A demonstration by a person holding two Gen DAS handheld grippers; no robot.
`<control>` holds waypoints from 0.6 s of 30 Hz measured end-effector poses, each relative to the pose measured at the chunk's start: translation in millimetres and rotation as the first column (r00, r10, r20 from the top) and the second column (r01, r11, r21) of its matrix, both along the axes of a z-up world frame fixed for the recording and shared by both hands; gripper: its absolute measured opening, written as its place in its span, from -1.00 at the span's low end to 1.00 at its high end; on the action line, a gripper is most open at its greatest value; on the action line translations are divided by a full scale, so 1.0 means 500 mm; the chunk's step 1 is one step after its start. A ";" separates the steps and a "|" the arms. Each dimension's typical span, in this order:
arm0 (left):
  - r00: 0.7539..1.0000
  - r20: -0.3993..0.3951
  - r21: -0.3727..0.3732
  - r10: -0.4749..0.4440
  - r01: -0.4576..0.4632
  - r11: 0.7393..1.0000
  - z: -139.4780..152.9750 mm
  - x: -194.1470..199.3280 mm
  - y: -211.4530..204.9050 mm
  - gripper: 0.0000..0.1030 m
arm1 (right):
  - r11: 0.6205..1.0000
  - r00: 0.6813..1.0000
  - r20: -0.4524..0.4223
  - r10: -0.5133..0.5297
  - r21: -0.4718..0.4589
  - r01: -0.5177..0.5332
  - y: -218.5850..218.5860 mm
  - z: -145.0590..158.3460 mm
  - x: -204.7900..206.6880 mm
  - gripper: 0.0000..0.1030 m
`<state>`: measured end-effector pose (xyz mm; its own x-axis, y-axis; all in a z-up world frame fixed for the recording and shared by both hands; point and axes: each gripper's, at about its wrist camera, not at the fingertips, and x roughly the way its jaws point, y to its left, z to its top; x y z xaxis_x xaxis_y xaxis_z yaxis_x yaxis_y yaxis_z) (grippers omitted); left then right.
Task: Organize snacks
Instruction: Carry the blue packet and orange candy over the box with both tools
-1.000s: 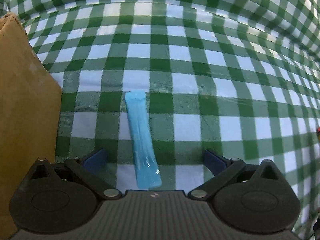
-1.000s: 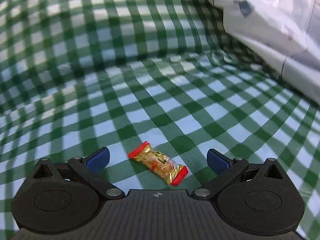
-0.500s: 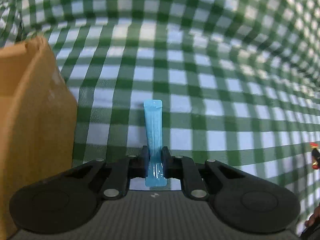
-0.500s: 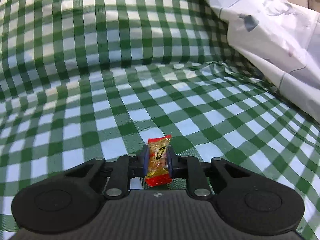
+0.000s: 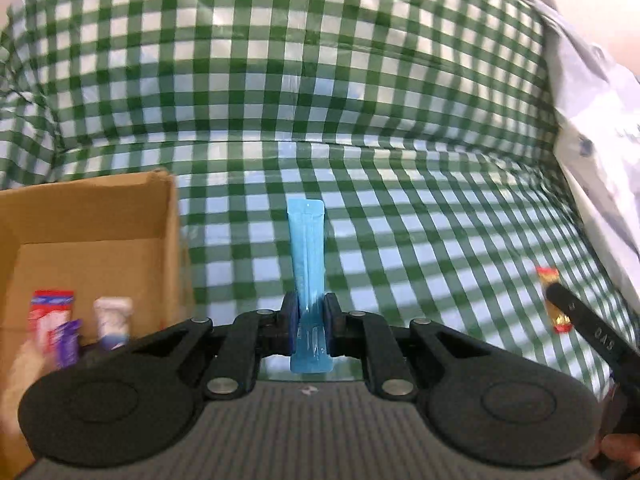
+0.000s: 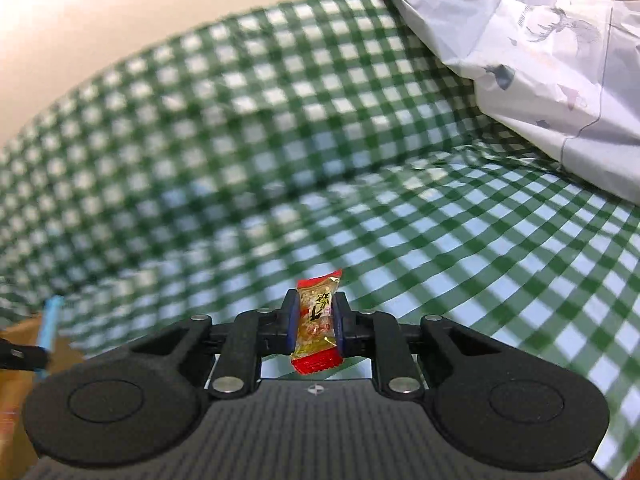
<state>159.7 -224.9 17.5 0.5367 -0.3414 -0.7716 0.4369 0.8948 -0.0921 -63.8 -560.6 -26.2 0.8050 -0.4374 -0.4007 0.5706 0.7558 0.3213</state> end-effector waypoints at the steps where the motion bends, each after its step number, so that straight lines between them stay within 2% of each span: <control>1: 1.000 0.002 0.002 -0.006 0.006 1.000 0.014 -0.022 0.009 -0.73 | 1.000 1.000 0.016 0.021 -0.001 -0.021 0.040 0.017 -0.012 -0.65; 8: 0.999 0.045 0.051 -0.006 0.003 0.999 0.088 -0.218 0.134 -0.73 | 0.980 0.980 0.029 0.198 0.012 -0.199 0.304 0.076 -0.066 -0.64; 13: 0.998 0.057 0.086 0.034 -0.039 0.995 0.110 -0.313 0.268 -0.73 | 0.937 0.941 -0.001 0.339 0.085 -0.338 0.463 0.080 -0.099 -0.64; 18: 0.997 0.065 0.112 0.046 -0.053 0.992 0.105 -0.403 0.371 -0.73 | 0.893 0.892 -0.057 0.449 0.055 -0.447 0.604 0.082 -0.129 -0.64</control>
